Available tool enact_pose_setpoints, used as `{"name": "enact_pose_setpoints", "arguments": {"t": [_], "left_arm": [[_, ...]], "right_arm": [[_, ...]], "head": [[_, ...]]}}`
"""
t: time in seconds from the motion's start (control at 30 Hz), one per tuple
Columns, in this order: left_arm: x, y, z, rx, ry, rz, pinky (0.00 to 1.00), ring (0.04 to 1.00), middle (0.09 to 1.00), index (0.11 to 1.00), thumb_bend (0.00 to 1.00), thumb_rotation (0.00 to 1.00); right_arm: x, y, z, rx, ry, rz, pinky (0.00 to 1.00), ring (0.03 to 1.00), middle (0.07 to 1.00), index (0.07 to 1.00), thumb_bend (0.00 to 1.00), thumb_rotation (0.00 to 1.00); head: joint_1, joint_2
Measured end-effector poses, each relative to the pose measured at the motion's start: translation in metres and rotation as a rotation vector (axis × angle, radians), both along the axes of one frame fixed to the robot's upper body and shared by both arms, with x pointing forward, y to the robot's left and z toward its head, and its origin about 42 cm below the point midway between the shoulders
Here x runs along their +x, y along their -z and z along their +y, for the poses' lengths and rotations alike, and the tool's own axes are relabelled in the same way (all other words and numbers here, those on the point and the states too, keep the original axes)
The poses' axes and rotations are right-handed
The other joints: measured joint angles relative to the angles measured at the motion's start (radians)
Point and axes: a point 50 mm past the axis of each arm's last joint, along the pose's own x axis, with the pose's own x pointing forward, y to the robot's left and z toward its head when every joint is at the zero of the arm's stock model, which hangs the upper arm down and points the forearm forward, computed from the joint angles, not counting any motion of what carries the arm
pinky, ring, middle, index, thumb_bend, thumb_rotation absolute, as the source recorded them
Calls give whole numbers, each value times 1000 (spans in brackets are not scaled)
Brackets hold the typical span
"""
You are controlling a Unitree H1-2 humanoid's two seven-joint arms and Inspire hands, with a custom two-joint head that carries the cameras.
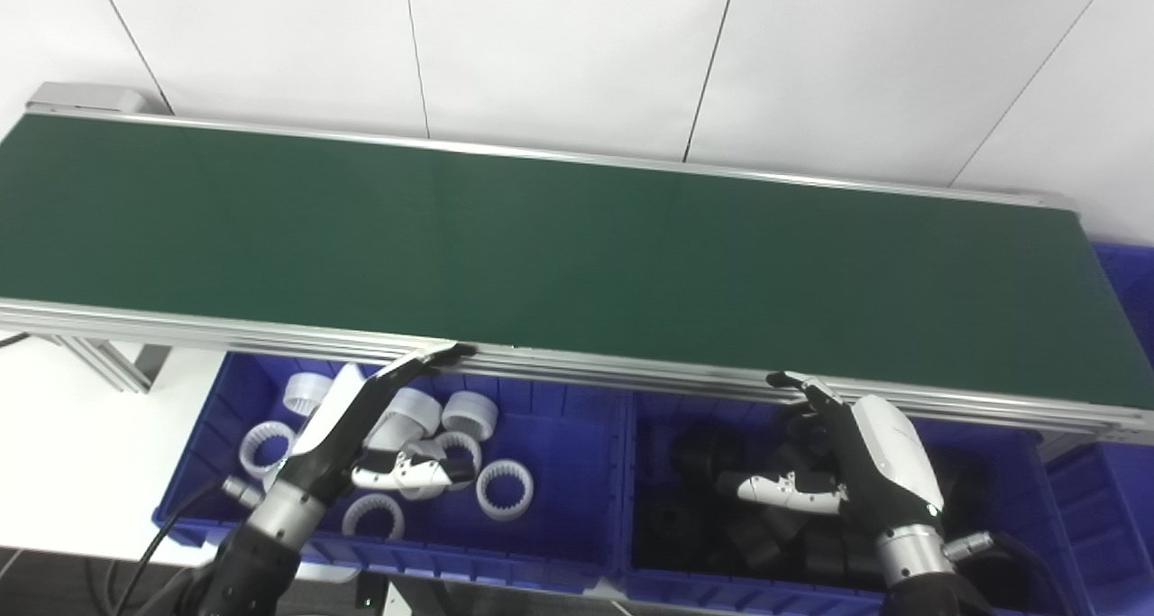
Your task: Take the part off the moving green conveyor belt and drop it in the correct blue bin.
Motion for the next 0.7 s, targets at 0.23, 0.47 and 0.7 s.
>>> {"name": "enact_pose_setpoints", "arguments": {"t": [0.23, 0.47, 0.7], "left_arm": [[11, -21, -15, 141, 93, 15, 989, 978, 923, 845, 840, 570], [16, -35, -25, 235, 87, 32, 1000, 969, 914, 846, 875, 595], [12, -44, -42, 315, 45, 20, 1000, 969, 921, 851, 882, 624]], "right_arm": [[0, -1, 3, 3, 0, -4, 540, 632, 668, 810, 861, 468], [0, -2, 4, 7, -1, -9, 578, 647, 672, 814, 860, 481], [-1, -4, 7, 11, -8, -10, 566, 645, 680, 827, 867, 483]], "head": [[-15, 11], [-43, 17], [-72, 18]]}}
